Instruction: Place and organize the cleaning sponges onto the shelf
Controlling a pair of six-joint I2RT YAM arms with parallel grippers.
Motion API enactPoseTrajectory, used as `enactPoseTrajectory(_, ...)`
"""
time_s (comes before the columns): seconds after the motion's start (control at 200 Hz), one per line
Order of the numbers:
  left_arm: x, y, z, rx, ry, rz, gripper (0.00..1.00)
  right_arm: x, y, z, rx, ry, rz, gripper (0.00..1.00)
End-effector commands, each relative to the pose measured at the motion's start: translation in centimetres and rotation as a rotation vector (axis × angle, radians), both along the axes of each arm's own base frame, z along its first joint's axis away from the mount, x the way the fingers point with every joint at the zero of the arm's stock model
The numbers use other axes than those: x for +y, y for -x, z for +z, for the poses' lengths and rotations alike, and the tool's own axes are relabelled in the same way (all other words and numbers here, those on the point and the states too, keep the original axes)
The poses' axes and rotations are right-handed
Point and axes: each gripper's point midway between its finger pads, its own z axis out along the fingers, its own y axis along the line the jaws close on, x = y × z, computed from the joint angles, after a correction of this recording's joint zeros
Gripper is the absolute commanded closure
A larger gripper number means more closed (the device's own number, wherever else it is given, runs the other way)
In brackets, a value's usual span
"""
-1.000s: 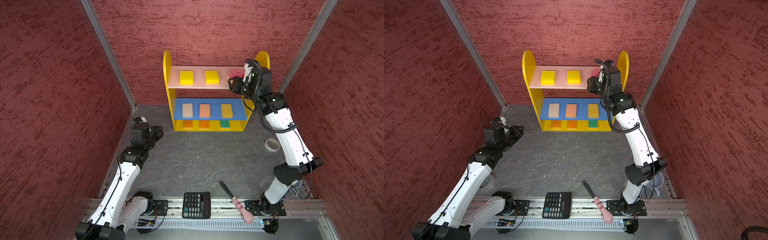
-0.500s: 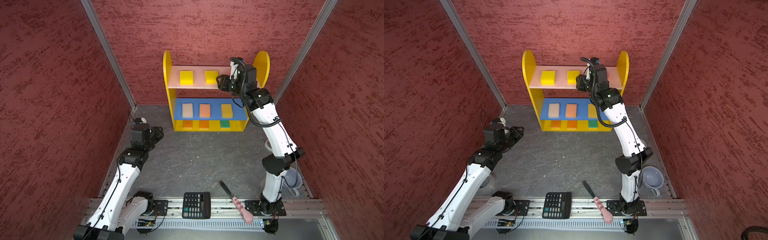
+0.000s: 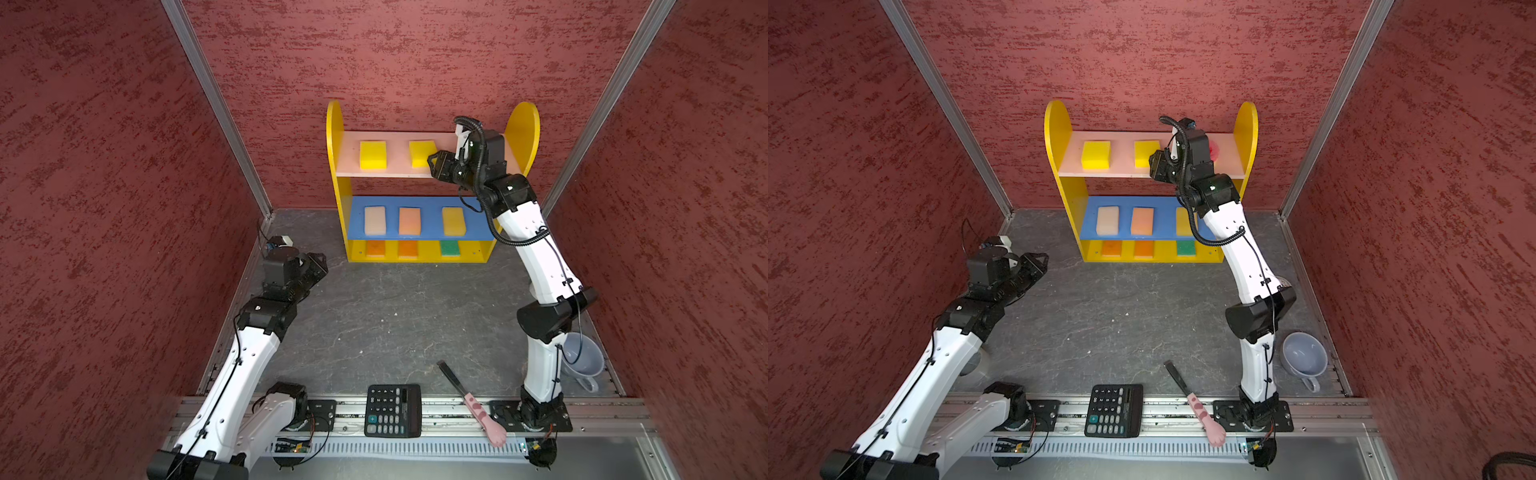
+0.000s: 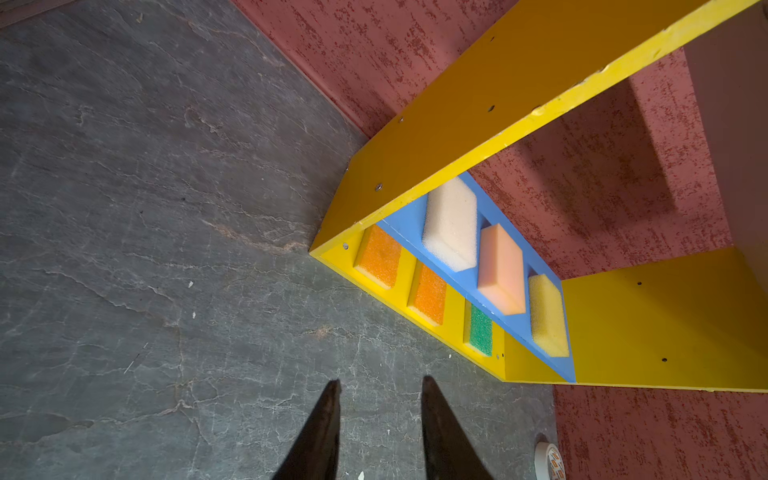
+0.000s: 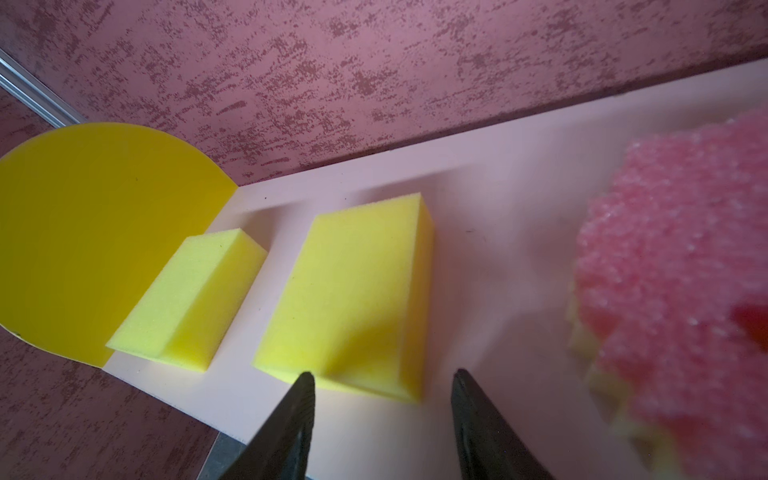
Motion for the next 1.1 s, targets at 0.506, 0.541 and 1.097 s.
enactPoseTrajectory(0.506,-0.2,-0.1,0.7,-0.017,-0.005,-0.012,0.63,1.8,0.6,0.4,0.014,-0.063,0.11,0.48)
enactPoseTrajectory(0.541,-0.2,-0.1,0.7,-0.015,-0.005,-0.011,0.63,1.9,0.7,0.4,0.015,-0.065,0.114,0.48)
enactPoseTrajectory(1.097,0.4,-0.1,3.3,-0.069,-0.068,-0.007,0.56,-1.9,3.8,4.7,-0.086,0.005,0.005,0.38)
